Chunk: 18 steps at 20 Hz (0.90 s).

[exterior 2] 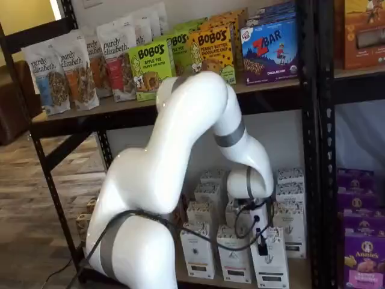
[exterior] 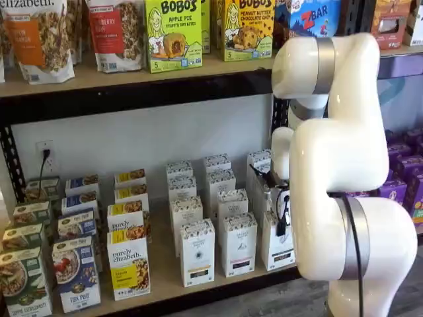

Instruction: Pick up the white box with a green strip in the middle, on the bottom shelf, the sixth box from the left

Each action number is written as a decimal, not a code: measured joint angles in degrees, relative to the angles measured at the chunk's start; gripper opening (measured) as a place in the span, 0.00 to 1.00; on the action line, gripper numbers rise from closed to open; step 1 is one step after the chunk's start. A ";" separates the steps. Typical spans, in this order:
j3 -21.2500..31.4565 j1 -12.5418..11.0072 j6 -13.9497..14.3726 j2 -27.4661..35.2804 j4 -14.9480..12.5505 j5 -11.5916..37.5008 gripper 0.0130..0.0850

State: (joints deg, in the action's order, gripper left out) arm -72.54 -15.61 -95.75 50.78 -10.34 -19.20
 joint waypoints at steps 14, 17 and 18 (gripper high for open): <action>27.70 3.42 21.00 -23.12 -18.16 5.01 0.44; 30.99 4.71 23.26 -26.75 -19.23 4.41 0.44; 31.82 5.01 24.12 -27.72 -19.84 4.19 0.44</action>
State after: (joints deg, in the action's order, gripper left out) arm -40.72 -10.60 -71.63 23.06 -30.18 -15.01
